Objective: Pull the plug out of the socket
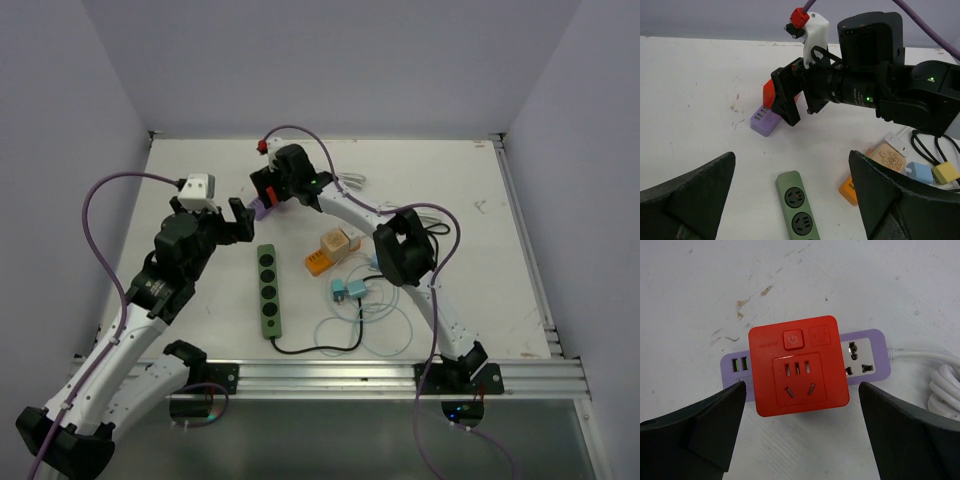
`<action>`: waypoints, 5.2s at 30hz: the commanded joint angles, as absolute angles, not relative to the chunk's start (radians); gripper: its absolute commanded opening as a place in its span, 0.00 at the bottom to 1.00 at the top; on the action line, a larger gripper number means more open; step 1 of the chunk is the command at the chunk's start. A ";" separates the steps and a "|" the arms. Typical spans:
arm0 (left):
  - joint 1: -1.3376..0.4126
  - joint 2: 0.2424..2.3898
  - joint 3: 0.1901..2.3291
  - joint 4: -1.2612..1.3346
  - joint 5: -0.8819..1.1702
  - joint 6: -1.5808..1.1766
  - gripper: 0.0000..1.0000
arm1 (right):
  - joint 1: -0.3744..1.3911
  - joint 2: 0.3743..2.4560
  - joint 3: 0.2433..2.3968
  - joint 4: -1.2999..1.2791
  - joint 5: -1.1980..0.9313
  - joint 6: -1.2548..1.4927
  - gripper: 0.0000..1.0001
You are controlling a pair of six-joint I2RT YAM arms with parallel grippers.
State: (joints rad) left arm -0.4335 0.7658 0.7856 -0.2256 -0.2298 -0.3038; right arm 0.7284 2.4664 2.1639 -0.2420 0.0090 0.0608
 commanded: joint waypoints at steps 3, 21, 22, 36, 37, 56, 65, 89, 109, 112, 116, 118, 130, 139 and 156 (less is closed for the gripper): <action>-0.439 0.776 0.792 -0.216 -0.210 -0.304 1.00 | 0.730 2.512 2.258 -0.169 0.025 0.015 0.99; -0.437 0.788 0.793 -0.221 -0.227 -0.293 1.00 | 0.730 2.534 2.235 -0.130 -0.020 0.028 0.73; -0.439 0.790 0.793 -0.221 -0.230 -0.295 0.99 | 0.730 2.533 2.233 -0.135 -0.020 0.028 0.66; -0.439 0.802 0.779 -0.201 -0.259 -0.293 1.00 | 0.726 2.395 2.174 -0.213 0.037 0.008 0.00; -0.439 0.808 0.779 -0.196 -0.258 -0.296 1.00 | 0.721 2.364 2.157 -0.215 0.035 0.020 0.00; -0.151 1.052 0.750 0.043 0.470 -0.627 1.00 | 0.653 1.886 1.568 0.129 -0.058 0.267 0.00; -0.081 1.158 0.716 0.202 0.572 -0.744 0.99 | 0.664 1.795 1.414 0.261 -0.080 0.360 0.00; -0.081 1.218 0.703 0.207 0.575 -0.795 0.76 | 0.845 1.692 1.220 0.485 0.143 0.373 0.00; -0.081 1.200 0.618 0.301 0.624 -0.864 0.60 | 0.859 1.672 1.195 0.529 0.215 0.387 0.00; -0.081 1.212 0.621 0.318 0.624 -0.874 0.47 | 0.864 1.669 1.184 0.538 0.209 0.387 0.00; -0.081 1.215 0.630 0.322 0.612 -0.868 0.38 | 0.874 1.660 1.167 0.543 0.213 0.374 0.00; -0.081 1.215 0.629 0.330 0.612 -0.880 0.33 | 0.880 1.655 1.155 0.549 0.227 0.364 0.00; -0.083 1.197 0.686 0.215 0.490 -0.677 0.00 | 0.897 1.678 1.196 0.392 0.226 0.385 0.00; -0.109 1.161 0.706 0.103 0.328 -0.540 0.00 | 0.896 1.715 1.282 0.311 0.147 0.399 0.00; -0.207 1.063 0.772 0.037 0.245 -0.416 0.00 | 0.851 1.805 1.460 0.109 -0.250 0.474 0.34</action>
